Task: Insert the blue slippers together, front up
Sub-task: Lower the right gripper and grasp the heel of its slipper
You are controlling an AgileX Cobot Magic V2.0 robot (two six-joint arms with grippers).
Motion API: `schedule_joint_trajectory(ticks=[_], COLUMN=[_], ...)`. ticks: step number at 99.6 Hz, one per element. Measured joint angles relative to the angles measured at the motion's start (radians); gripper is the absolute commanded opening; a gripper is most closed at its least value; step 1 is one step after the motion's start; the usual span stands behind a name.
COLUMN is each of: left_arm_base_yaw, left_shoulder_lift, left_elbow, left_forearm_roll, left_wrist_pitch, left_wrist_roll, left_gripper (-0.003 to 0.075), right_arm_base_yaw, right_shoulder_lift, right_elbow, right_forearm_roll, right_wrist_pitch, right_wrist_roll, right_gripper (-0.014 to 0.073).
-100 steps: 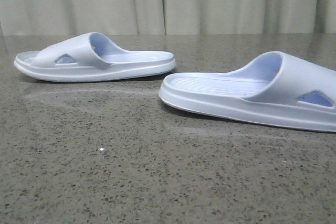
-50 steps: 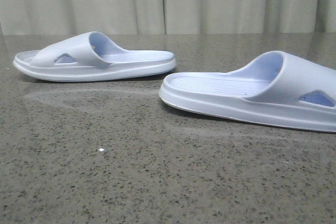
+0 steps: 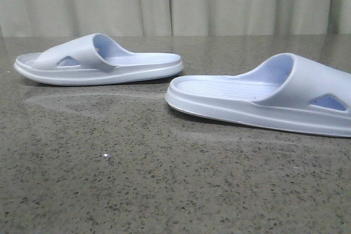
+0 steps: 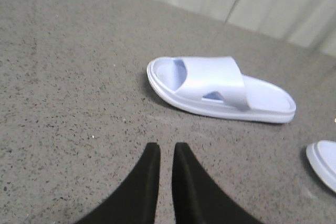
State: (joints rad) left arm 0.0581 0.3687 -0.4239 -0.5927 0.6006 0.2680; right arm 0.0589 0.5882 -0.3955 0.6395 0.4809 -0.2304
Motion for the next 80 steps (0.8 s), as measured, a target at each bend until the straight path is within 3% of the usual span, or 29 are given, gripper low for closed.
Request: schedule_joint_trajectory(ticks=[10,20,27,58,80], left_arm_base_yaw=[0.000,0.000,0.000,0.000,0.000], left_shoulder_lift=[0.061,0.083,0.086,0.092,0.139], left_elbow=[-0.030,-0.040,-0.040,-0.040,-0.040], left_forearm_roll=[0.004,-0.011,-0.027,-0.041,-0.050], left_wrist_pitch=[0.039,0.050,0.053,0.055,0.060], left_wrist_roll=[0.036,0.063,0.069,0.076,0.076], left_gripper=[0.0062,0.0181,0.0250,0.0279,0.0279], right_arm_base_yaw=[0.000,0.000,0.000,-0.051,-0.152], right_shoulder_lift=[0.051,0.059,0.059,0.092,0.285], right_elbow=[-0.039,-0.057,-0.060,-0.094,-0.224], right_forearm_roll=[-0.008,-0.010,-0.017,-0.113,-0.139], right_wrist_pitch=[0.057,0.108,0.122,0.099,0.197], right_wrist_roll=[-0.030,-0.042,-0.046,-0.049,-0.049], right_gripper=[0.0027,0.0207,0.0285,0.0289,0.0288])
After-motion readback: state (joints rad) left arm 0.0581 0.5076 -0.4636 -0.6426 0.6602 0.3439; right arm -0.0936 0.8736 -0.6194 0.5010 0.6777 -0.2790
